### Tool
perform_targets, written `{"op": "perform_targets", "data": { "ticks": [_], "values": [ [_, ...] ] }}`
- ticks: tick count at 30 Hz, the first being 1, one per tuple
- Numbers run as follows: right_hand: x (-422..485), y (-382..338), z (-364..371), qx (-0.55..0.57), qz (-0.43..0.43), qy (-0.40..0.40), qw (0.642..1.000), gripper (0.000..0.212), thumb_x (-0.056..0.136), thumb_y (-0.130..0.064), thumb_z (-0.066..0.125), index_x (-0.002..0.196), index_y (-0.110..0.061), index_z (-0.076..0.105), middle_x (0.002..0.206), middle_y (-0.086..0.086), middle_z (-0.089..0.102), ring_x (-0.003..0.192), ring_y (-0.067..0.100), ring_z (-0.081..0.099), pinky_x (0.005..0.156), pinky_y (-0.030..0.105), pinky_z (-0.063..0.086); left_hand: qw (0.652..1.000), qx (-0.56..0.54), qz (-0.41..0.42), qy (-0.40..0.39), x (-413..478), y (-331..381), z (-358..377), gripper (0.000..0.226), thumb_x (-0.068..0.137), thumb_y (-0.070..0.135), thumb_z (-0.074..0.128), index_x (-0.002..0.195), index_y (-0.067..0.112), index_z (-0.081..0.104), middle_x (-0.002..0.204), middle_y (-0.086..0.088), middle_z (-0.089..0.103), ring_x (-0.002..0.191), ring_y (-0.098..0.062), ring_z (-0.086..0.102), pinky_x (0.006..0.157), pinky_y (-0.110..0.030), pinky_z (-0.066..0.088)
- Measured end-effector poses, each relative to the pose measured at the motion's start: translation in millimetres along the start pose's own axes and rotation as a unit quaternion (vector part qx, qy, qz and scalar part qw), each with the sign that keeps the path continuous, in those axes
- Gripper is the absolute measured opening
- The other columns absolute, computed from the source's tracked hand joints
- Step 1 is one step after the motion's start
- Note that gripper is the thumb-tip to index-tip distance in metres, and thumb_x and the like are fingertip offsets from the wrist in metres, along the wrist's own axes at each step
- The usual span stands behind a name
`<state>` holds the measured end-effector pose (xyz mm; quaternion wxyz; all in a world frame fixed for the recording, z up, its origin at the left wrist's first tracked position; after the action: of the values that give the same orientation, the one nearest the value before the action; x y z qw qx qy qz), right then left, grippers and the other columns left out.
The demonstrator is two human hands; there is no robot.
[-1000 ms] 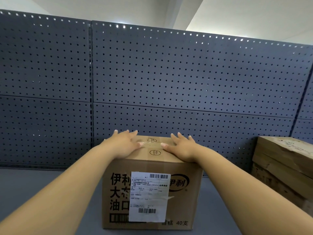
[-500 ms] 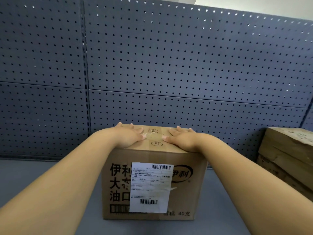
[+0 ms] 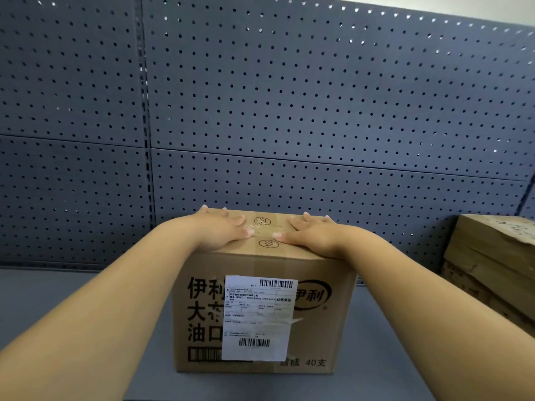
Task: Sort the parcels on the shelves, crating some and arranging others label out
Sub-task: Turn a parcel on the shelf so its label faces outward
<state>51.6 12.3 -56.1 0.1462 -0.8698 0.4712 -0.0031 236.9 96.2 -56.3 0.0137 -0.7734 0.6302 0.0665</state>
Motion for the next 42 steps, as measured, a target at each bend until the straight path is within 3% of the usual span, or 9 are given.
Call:
{"op": "perform_targets", "data": {
  "ticks": [6, 9, 11, 16, 19, 23, 30, 33, 42],
  "values": [
    [-6.1, -1.7, 0.1, 0.037, -0.017, 0.048, 0.998, 0.080, 0.083, -0.078, 0.037, 0.149, -0.034, 0.031, 0.161, 0.001, 0.019, 0.150, 0.027, 0.007, 0.118, 0.048, 0.011, 0.987, -0.131, -0.022, 0.086, -13.6, -5.8, 0.3, 0.062, 0.090, 0.066, 0.038, 0.144, 0.036, 0.040, 0.157, 0.007, 0.027, 0.146, -0.020, 0.019, 0.117, -0.042, 0.014],
    [-14.5, -0.2, -0.5, 0.058, -0.007, 0.117, 0.991, 0.078, 0.079, -0.077, 0.046, 0.140, -0.029, 0.048, 0.147, -0.002, 0.047, 0.136, 0.024, 0.040, 0.105, 0.040, 0.037, 0.963, -0.193, -0.064, 0.177, -23.1, -8.9, 3.1, 0.034, 0.085, 0.064, 0.050, 0.106, 0.043, 0.067, 0.115, 0.017, 0.058, 0.111, -0.016, 0.055, 0.090, -0.034, 0.044],
    [-20.5, 3.0, -2.8, 0.090, -0.013, 0.172, 0.981, 0.068, 0.082, -0.070, 0.051, 0.133, -0.025, 0.056, 0.138, -0.003, 0.056, 0.128, 0.022, 0.049, 0.098, 0.038, 0.043, 0.934, -0.216, -0.091, 0.268, -29.3, -8.5, 4.3, 0.032, 0.088, 0.057, 0.049, 0.080, 0.032, 0.069, 0.093, 0.012, 0.066, 0.083, -0.016, 0.060, 0.070, -0.028, 0.048],
    [-29.5, 17.5, -0.9, 0.263, -0.020, 0.281, 0.923, 0.062, 0.085, -0.066, 0.052, 0.127, -0.021, 0.062, 0.130, -0.003, 0.062, 0.119, 0.017, 0.056, 0.089, 0.033, 0.045, 0.823, -0.277, -0.124, 0.481, -48.2, -6.6, 7.3, 0.044, 0.094, 0.050, 0.043, 0.065, 0.020, 0.059, 0.068, 0.000, 0.062, 0.065, -0.021, 0.055, 0.054, -0.027, 0.041],
    [-39.3, 28.4, 2.2, 0.318, -0.033, 0.307, 0.897, 0.065, 0.087, -0.066, 0.049, 0.132, -0.021, 0.059, 0.133, -0.003, 0.060, 0.120, 0.016, 0.054, 0.093, 0.033, 0.045, 0.751, -0.395, -0.139, 0.511, -54.4, -13.2, 9.3, 0.050, 0.094, 0.049, 0.042, 0.072, 0.008, 0.061, 0.074, -0.010, 0.066, 0.067, -0.026, 0.058, 0.061, -0.032, 0.046],
    [-49.7, 47.2, 15.0, 0.344, -0.045, 0.271, 0.898, 0.071, 0.088, -0.067, 0.045, 0.142, -0.021, 0.048, 0.143, -0.002, 0.051, 0.129, 0.018, 0.048, 0.097, 0.031, 0.037, 0.676, -0.568, -0.112, 0.455, -56.7, -25.9, 22.5, 0.032, 0.094, 0.047, 0.049, 0.085, 0.021, 0.065, 0.097, -0.001, 0.070, 0.091, -0.022, 0.068, 0.089, -0.044, 0.052],
    [-64.9, 66.4, 84.8, 0.485, -0.040, 0.192, 0.852, 0.099, 0.064, -0.091, 0.045, 0.145, -0.035, 0.039, 0.143, -0.009, 0.050, 0.133, 0.019, 0.046, 0.110, 0.050, 0.037, 0.712, -0.581, -0.086, 0.384, -75.1, -18.3, 97.2, 0.048, 0.096, 0.058, 0.031, 0.123, 0.026, 0.056, 0.115, 0.012, 0.059, 0.114, -0.015, 0.051, 0.094, -0.031, 0.035],
    [-66.9, 66.6, 112.5, 0.492, -0.055, 0.155, 0.855, 0.074, 0.072, -0.078, 0.051, 0.136, -0.042, 0.043, 0.127, -0.015, 0.059, 0.121, 0.015, 0.054, 0.105, 0.042, 0.043, 0.733, -0.596, -0.096, 0.313, -76.5, -19.3, 134.5, 0.069, 0.089, 0.065, 0.035, 0.144, 0.023, 0.040, 0.142, 0.007, 0.046, 0.134, -0.017, 0.039, 0.110, -0.036, 0.029],
    [-59.7, 62.4, 112.3, 0.480, -0.080, 0.189, 0.853, 0.054, 0.089, -0.054, 0.054, 0.139, -0.039, 0.042, 0.115, -0.022, 0.059, 0.113, 0.012, 0.057, 0.089, 0.030, 0.044, 0.728, -0.608, -0.110, 0.298, -80.2, -13.9, 141.3, 0.032, 0.092, 0.049, 0.052, 0.120, 0.033, 0.050, 0.112, 0.011, 0.063, 0.105, -0.014, 0.058, 0.086, -0.034, 0.046]
  ]
}}
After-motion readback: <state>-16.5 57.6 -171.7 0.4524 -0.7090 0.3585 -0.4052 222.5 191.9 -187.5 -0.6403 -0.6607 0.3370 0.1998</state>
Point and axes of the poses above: each hand's wrist, its own x-axis towards the middle knuckle, its own z-axis out of the palm, y = z × x, the point moved 1 cm from there along x, towards the middle knuckle
